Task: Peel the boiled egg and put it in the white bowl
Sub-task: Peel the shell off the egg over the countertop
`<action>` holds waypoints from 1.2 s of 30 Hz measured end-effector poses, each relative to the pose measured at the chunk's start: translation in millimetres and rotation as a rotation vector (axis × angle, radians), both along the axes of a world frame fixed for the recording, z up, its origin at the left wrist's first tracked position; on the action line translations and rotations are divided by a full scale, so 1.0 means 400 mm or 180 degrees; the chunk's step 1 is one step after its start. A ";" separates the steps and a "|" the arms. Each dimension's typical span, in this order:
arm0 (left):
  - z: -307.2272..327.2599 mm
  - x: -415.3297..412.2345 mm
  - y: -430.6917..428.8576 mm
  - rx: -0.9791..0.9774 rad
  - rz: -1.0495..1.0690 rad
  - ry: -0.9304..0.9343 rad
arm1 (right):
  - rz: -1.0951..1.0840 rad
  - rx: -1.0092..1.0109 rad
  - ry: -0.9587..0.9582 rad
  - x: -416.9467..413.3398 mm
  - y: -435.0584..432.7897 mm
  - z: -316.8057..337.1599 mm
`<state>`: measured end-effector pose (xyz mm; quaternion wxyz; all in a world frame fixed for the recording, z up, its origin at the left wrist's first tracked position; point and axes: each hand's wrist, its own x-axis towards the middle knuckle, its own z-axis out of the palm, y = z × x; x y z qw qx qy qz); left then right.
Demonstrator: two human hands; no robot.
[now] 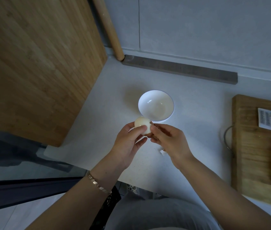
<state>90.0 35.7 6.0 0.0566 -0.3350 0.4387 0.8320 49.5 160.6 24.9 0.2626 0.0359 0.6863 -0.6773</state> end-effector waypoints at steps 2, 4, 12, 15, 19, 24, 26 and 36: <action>0.000 0.000 -0.004 0.0033 -0.0052 -0.0079 | -0.0058 0.0074 0.0251 0.004 0.002 -0.002; 0.004 0.001 -0.010 0.0228 -0.0092 -0.0177 | -0.0139 0.0173 0.0584 0.008 0.003 -0.007; 0.014 -0.005 -0.011 0.0342 0.0113 -0.0250 | -0.0309 0.0405 0.1183 0.021 -0.008 -0.020; 0.013 -0.009 -0.009 0.0311 0.0267 -0.0261 | -0.0376 0.0479 0.1205 0.017 -0.008 -0.025; 0.011 -0.010 -0.007 0.0377 0.0415 -0.0289 | -0.0490 0.0536 0.1229 0.014 -0.006 -0.026; 0.015 -0.008 -0.008 0.0693 0.0489 -0.0251 | -0.0493 0.0344 0.0577 -0.004 -0.002 -0.021; 0.017 -0.006 -0.011 0.0908 0.0460 -0.0176 | -0.0880 -0.0158 -0.0322 -0.014 0.002 -0.022; 0.011 -0.008 -0.002 0.1447 0.0745 0.0064 | -0.1427 -0.0733 -0.0927 -0.013 -0.005 -0.029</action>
